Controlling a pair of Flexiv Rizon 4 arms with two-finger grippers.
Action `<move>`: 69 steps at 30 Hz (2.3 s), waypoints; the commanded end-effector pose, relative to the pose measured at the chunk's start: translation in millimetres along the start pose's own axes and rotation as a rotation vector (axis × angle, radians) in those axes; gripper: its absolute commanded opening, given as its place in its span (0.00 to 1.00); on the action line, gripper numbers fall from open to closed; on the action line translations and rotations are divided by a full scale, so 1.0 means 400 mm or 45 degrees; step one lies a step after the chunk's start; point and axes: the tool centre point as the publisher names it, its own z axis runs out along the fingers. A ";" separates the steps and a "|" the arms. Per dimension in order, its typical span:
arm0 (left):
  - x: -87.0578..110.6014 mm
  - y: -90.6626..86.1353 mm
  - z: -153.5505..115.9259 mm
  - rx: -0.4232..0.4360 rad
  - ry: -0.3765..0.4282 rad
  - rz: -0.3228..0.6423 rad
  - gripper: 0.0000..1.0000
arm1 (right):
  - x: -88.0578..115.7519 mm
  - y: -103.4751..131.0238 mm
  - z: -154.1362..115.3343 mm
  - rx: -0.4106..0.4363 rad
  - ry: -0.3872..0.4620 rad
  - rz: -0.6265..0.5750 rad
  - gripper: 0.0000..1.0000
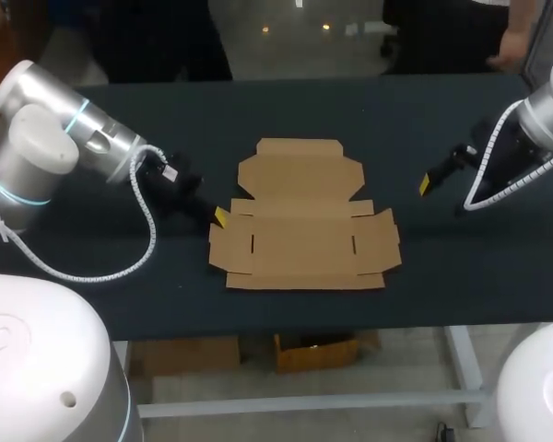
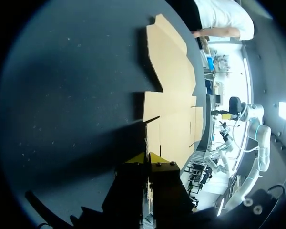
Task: Assemble the packaging by folding the flat box into shape, placing the metal phone stand inside, and closing the box properly
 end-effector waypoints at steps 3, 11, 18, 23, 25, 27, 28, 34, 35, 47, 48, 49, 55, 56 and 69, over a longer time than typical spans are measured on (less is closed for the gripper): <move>-0.003 -0.004 0.000 -0.001 -0.006 -0.006 1.00 | -0.002 -0.003 -0.002 -0.001 0.003 0.002 1.00; 0.014 -0.046 -0.041 0.060 -0.063 0.026 1.00 | 0.008 0.003 -0.004 -0.007 0.008 -0.002 1.00; 0.025 -0.080 -0.109 0.145 -0.143 0.046 1.00 | 0.027 0.035 -0.005 -0.022 0.002 -0.034 1.00; 0.030 -0.092 -0.147 0.195 -0.194 0.047 1.00 | 0.040 0.062 -0.010 -0.044 0.000 -0.068 1.00; 0.030 -0.096 -0.163 0.214 -0.204 0.048 1.00 | 0.043 0.078 -0.016 -0.057 0.004 -0.083 1.00; 0.035 -0.098 -0.174 0.226 -0.219 0.055 1.00 | 0.046 0.093 -0.020 -0.067 0.003 -0.093 1.00; 0.037 -0.099 -0.180 0.232 -0.224 0.059 1.00 | 0.047 0.102 -0.022 -0.072 0.005 -0.099 1.00; 0.047 -0.108 -0.202 0.268 -0.259 0.076 1.00 | 0.056 0.143 -0.015 -0.089 0.022 -0.136 1.00; 0.049 -0.109 -0.203 0.271 -0.263 0.077 1.00 | 0.056 0.150 -0.013 -0.090 0.025 -0.138 1.00; 0.079 -0.123 -0.224 0.315 -0.311 0.095 0.00 | 0.078 0.191 -0.021 -0.123 0.044 -0.168 0.00; 0.082 -0.124 -0.226 0.317 -0.312 0.096 0.00 | 0.078 0.194 -0.022 -0.125 0.045 -0.170 0.00; 0.084 -0.124 -0.228 0.323 -0.317 0.096 0.00 | 0.079 0.197 -0.022 -0.127 0.045 -0.170 0.00; 0.103 -0.125 -0.236 0.383 -0.359 0.072 0.00 | 0.085 0.200 -0.016 -0.156 0.014 -0.116 0.00; 0.106 -0.125 -0.236 0.393 -0.366 0.067 0.00 | 0.085 0.199 -0.016 -0.162 0.009 -0.104 0.00; 0.112 -0.134 -0.223 0.395 -0.400 0.042 0.00 | 0.078 0.204 0.004 -0.118 0.013 -0.044 0.00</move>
